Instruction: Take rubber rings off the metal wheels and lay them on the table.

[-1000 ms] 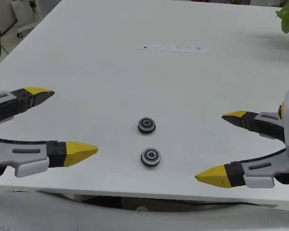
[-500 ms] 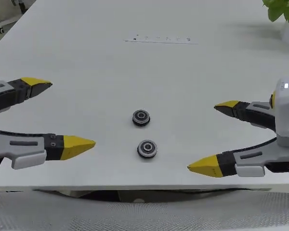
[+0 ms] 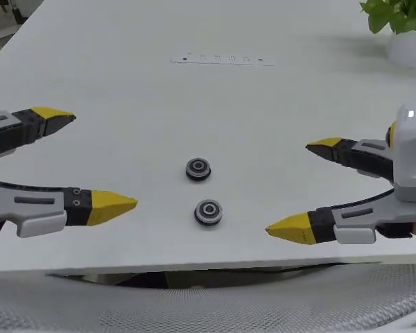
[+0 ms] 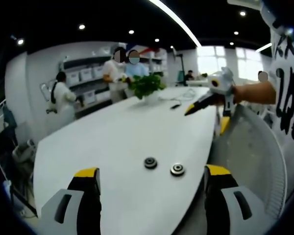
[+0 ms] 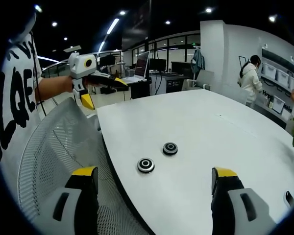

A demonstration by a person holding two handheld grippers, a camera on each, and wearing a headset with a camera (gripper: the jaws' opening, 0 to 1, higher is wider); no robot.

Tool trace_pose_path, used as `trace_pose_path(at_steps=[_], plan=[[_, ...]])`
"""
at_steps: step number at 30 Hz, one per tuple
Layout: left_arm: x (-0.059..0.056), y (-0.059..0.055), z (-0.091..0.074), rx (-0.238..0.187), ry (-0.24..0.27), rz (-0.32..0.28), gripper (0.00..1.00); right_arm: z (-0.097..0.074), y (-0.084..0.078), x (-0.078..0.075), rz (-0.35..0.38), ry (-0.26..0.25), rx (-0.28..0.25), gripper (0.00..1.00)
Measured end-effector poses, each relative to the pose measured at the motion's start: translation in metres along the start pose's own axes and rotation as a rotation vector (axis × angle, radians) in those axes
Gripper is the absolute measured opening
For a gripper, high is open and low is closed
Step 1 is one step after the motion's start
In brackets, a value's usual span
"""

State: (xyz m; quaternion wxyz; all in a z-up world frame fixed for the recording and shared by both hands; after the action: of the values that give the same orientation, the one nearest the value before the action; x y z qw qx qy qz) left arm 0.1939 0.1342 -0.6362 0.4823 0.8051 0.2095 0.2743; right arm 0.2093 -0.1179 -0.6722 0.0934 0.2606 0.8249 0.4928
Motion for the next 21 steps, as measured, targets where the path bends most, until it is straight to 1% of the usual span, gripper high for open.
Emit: trace_pose_path(at_steps=[3, 6, 12, 21], plan=[[-0.001, -0.001, -0.002, -0.003, 0.001, -0.003, 0.89, -0.001, -0.001, 0.000, -0.002, -0.004, 0.003, 0.93], [-0.001, -0.004, -0.005, 0.004, 0.001, 0.000, 0.89, 0.000, -0.001, -0.001, -0.002, -0.008, 0.002, 0.92], [0.000, -0.007, -0.012, 0.006, 0.015, -0.009, 0.88, 0.002, 0.003, -0.003, -0.004, -0.010, -0.007, 0.92], [0.005, -0.003, -0.012, 0.014, 0.034, -0.010, 0.88, 0.006, 0.009, -0.011, -0.012, 0.004, -0.012, 0.91]])
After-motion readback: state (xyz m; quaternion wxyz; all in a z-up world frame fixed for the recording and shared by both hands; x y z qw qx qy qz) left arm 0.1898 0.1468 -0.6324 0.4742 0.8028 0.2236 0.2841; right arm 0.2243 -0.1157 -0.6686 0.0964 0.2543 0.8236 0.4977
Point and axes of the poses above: the centre of the closed fingertips' face, and the gripper's own axes: z roughly forward along the fingers, x roughly to its left, y roughly out of its top, the point moved 4 cm from there along -z, roughly backward along the fingers, and after that the axes turned 8 degrees about z, right-handed, at the moved point
